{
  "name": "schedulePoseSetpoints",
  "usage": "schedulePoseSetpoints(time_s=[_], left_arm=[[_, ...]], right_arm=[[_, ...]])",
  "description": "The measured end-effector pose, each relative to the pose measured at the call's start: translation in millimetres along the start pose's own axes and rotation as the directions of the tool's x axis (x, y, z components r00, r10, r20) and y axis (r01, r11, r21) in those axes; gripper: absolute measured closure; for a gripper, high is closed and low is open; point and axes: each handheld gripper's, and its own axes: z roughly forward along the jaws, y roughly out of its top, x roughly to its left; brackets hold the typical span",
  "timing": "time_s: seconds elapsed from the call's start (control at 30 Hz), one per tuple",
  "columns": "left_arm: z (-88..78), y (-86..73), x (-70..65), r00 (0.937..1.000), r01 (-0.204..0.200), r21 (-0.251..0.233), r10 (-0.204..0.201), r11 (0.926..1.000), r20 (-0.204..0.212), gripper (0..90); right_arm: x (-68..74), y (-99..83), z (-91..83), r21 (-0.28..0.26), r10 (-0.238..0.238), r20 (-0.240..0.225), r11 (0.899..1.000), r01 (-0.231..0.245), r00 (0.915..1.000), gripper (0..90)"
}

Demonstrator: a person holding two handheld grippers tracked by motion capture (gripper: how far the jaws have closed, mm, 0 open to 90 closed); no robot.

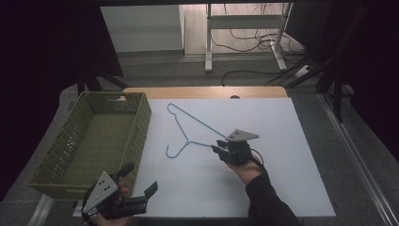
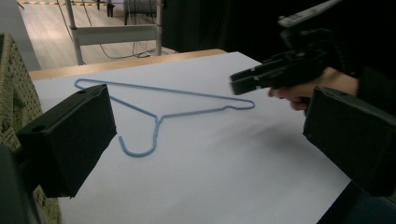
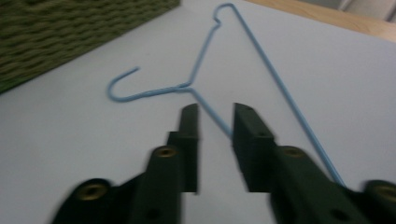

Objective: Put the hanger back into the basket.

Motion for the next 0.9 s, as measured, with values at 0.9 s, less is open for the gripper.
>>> schedulePoseSetpoints(time_s=[0.9], left_arm=[[2.4,-1.7,4.1,0.9994,0.019,-0.003,-0.019,0.9998,0.029,3.1]], right_arm=[[20.0,22.3,134.2,0.153,0.145,0.063,0.976,-0.153,0.9874,89.6]])
